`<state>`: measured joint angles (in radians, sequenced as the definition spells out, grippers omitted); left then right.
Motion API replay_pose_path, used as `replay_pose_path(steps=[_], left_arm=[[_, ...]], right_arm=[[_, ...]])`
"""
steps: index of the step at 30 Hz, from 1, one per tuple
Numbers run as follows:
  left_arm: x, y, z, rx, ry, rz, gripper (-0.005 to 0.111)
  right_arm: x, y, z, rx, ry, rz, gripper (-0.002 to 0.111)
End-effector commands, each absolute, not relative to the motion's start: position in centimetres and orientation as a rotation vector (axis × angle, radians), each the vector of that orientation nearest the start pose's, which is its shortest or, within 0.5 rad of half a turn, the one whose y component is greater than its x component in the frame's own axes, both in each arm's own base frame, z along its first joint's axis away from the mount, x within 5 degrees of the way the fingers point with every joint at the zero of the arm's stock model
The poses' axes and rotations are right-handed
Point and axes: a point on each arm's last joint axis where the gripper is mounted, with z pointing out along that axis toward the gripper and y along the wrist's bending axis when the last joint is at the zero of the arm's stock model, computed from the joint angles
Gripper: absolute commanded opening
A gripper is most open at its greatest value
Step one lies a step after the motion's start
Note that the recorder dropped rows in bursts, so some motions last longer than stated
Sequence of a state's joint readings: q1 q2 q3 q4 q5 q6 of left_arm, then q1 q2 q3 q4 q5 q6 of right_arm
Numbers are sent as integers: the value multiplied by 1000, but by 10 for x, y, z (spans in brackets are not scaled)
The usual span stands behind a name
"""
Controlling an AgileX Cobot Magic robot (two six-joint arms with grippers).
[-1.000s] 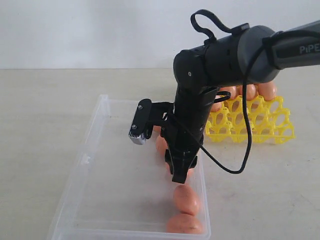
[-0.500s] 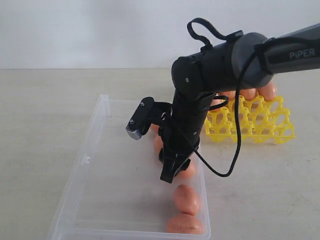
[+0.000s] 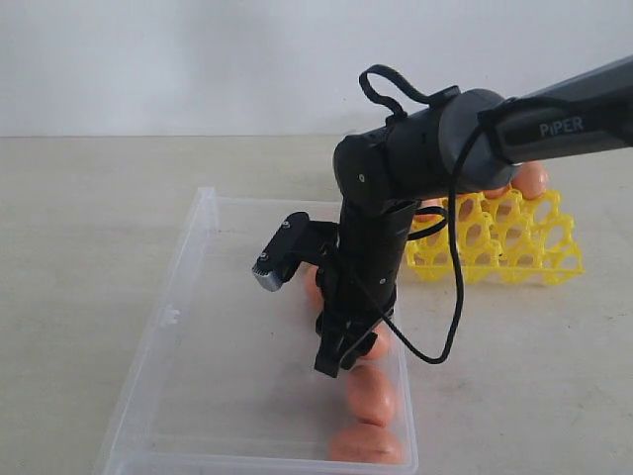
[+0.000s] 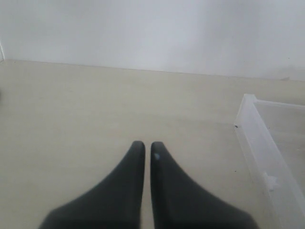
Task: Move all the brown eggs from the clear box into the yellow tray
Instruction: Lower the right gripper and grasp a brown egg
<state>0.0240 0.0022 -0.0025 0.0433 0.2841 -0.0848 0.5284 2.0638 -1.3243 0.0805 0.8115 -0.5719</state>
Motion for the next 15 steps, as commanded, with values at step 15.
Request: replay_pose_path(steps=[15], left_arm=[[55,3,188,-70,1760,-2,4]], right_arm=[[332,208,206,-1200,2433,227,0]])
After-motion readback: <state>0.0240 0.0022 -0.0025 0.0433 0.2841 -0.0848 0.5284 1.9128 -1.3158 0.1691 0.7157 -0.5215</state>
